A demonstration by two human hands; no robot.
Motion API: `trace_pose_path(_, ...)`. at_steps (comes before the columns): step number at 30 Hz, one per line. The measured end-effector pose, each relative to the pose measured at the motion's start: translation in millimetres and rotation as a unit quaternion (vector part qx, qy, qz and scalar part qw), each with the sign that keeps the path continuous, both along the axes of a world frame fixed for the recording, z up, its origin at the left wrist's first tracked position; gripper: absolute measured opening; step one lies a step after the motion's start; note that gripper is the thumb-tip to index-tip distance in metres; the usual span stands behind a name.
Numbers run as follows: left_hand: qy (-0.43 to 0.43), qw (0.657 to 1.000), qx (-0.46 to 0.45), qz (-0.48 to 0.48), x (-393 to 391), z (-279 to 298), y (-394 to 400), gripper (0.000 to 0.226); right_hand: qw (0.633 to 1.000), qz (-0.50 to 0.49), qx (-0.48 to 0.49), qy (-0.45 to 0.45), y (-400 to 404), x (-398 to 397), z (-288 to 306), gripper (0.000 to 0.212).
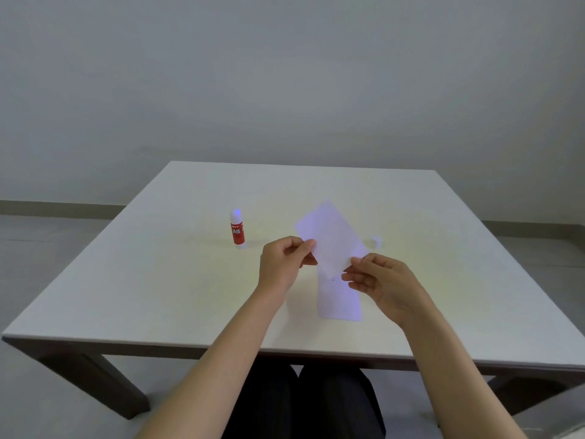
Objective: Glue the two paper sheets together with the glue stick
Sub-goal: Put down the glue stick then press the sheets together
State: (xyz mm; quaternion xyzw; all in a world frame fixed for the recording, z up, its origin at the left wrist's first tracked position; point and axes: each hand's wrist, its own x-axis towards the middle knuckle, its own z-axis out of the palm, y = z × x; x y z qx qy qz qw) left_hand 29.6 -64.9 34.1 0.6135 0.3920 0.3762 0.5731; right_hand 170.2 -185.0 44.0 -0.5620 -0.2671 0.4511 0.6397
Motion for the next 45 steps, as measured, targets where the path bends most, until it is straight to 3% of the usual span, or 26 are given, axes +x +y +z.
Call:
trace_pose_path(4,0.024,0.999,0.043,-0.012,-2.0,3.4,2.1,0.021,0.995,0.021,-0.03,-0.097,-3.0,-6.9,-10.0,0.009)
trace_pose_path(11,0.075,0.991,0.099,-0.058,-5.7,9.5,5.3,0.016,0.986,-0.012,-0.031,-0.162,-3.6,6.6,1.9,0.018)
trace_pose_path(14,0.04,0.997,0.04,-0.046,-5.7,5.3,0.4,0.007,0.99,-0.039,-0.025,-0.135,-1.5,5.3,-2.2,0.021)
trace_pose_path(18,0.043,0.998,0.004,-0.053,-7.5,-3.8,-5.6,0.011,0.992,-0.07,-0.035,-0.099,-1.2,1.6,-12.2,0.019)
trace_pose_path(27,0.086,0.995,0.017,-0.044,-9.2,-7.4,-7.2,0.014,0.984,-0.092,-0.064,-0.141,0.6,7.6,-11.9,0.016)
trace_pose_path(34,0.061,0.997,-0.041,-0.035,-6.7,-7.5,-5.2,0.012,0.981,-0.082,-0.093,-0.148,-0.7,9.6,-14.5,0.02)
trace_pose_path(45,0.172,0.982,0.025,-0.075,-11.0,-24.6,-12.8,0.019,0.958,-0.052,-0.189,-0.208,-9.7,8.1,-35.9,0.023)
